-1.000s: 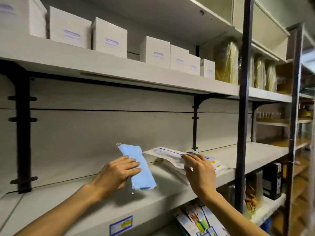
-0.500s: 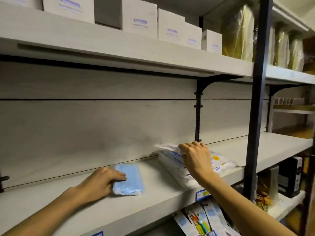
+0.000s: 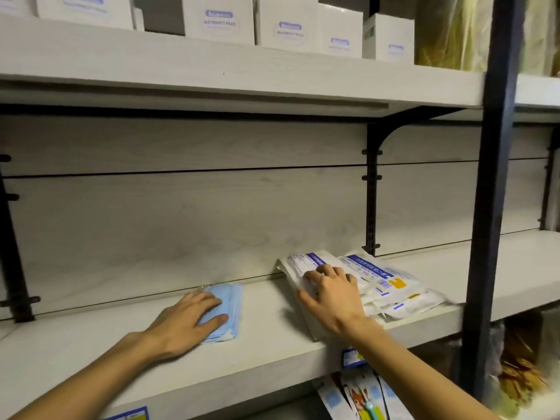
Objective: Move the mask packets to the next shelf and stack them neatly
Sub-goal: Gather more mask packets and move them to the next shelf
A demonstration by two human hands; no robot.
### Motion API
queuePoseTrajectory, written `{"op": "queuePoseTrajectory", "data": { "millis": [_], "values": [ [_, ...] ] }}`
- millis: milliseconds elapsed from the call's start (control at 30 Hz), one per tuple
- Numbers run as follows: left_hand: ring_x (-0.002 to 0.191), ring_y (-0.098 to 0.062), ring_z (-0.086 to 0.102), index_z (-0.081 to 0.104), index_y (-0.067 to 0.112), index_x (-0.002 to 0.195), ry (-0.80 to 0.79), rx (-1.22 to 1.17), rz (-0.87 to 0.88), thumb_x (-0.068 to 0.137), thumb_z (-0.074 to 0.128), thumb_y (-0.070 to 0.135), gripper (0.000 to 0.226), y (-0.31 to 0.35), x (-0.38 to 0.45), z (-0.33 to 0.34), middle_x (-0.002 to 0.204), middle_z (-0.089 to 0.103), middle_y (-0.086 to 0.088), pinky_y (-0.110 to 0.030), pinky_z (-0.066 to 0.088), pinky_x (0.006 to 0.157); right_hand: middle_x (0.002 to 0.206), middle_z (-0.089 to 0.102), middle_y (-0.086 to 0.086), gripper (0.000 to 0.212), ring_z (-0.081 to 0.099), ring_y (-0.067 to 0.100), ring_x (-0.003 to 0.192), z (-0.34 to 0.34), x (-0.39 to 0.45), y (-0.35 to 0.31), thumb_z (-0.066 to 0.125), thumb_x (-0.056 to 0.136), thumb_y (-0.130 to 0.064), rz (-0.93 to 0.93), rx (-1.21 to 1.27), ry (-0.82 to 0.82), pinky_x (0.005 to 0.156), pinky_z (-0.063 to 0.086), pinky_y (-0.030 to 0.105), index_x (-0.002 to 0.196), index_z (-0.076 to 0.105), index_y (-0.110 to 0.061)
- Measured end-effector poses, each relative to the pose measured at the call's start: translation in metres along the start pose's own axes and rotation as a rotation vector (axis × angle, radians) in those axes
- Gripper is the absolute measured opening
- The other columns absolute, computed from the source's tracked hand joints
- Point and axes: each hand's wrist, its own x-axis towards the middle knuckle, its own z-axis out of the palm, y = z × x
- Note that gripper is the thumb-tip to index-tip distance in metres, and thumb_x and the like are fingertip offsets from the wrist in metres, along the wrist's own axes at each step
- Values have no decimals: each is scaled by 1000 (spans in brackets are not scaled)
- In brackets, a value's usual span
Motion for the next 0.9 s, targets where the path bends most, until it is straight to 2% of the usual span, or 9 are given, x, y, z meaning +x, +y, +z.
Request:
{"op": "queuePoseTrajectory", "data": {
  "millis": [100, 200, 300, 367, 500, 600, 700, 833, 900],
  "values": [
    [146, -7, 31, 41, 33, 150, 15, -5, -40, 98, 36, 66, 62, 0, -3, 2, 157, 38, 15, -29, 31, 114, 136, 56, -1, 57, 48, 26, 128, -3, -1, -3, 38, 91, -66, 14, -9, 19, 110, 29, 49, 131, 61, -32],
    [142, -9, 36, 45, 31, 148, 5, 24, -69, 97, 40, 64, 60, 0, -8, -5, 154, 43, 14, -28, 33, 111, 141, 52, 3, 60, 45, 26, 135, -13, -1, -23, 41, 88, -62, -56, 67, 176, 118, 19, 54, 131, 59, -24],
    [138, -12, 40, 51, 29, 143, 10, 76, -94, 98, 42, 62, 57, -4, -21, -13, 149, 49, 12, -29, 36, 108, 129, 59, 5, 47, 52, 29, 125, -13, -6, -64, 50, 86, -48, -295, 114, 292, 112, 34, 50, 121, 63, -19],
    [137, -14, 41, 52, 27, 142, 11, 113, -118, 98, 41, 63, 57, -8, -37, -19, 148, 50, 10, -32, 38, 108, 130, 59, 7, 48, 52, 30, 126, -4, -13, -97, 50, 89, -47, -403, 119, 182, 109, 38, 47, 125, 62, -17],
    [143, -15, 36, 46, 25, 148, -5, 174, -210, 100, 32, 64, 64, -30, -80, -30, 155, 44, 7, -36, 35, 113, 149, 47, 6, 55, 34, 27, 143, 22, -34, -161, 42, 100, -51, -430, 141, -108, 119, 25, 44, 143, 49, -17],
    [149, -18, 30, 29, 23, 158, 8, 188, -279, 101, 23, 65, 71, -46, -116, -39, 164, 31, 3, -38, 27, 119, 153, 44, 5, 58, 32, 25, 146, 30, -48, -201, 37, 103, -52, -383, 193, -151, 120, 25, 43, 149, 42, -17],
    [155, -17, 17, 7, 21, 163, 95, 104, -308, 103, 21, 62, 74, -62, -155, -54, 169, 13, 3, -32, 15, 123, 154, 44, 7, 59, 33, 25, 146, 31, -59, -232, 34, 105, -50, -276, 279, -191, 118, 28, 42, 152, 38, -15],
    [157, -13, 4, 11, 21, 162, 148, 179, -237, 104, 21, 58, 70, -96, -215, -72, 170, 5, 2, -28, -2, 124, 154, 43, 7, 60, 29, 25, 148, 33, -84, -266, 30, 104, -54, -218, 205, -261, 120, 21, 50, 149, 40, -17],
    [156, -14, 7, 19, 22, 161, 202, 221, -150, 104, 25, 57, 67, -112, -252, -79, 170, 9, 2, -24, -7, 121, 153, 45, 8, 56, 33, 25, 145, 30, -100, -292, 31, 105, -49, -172, 233, -166, 120, 21, 51, 147, 42, -16]
  ]
}}
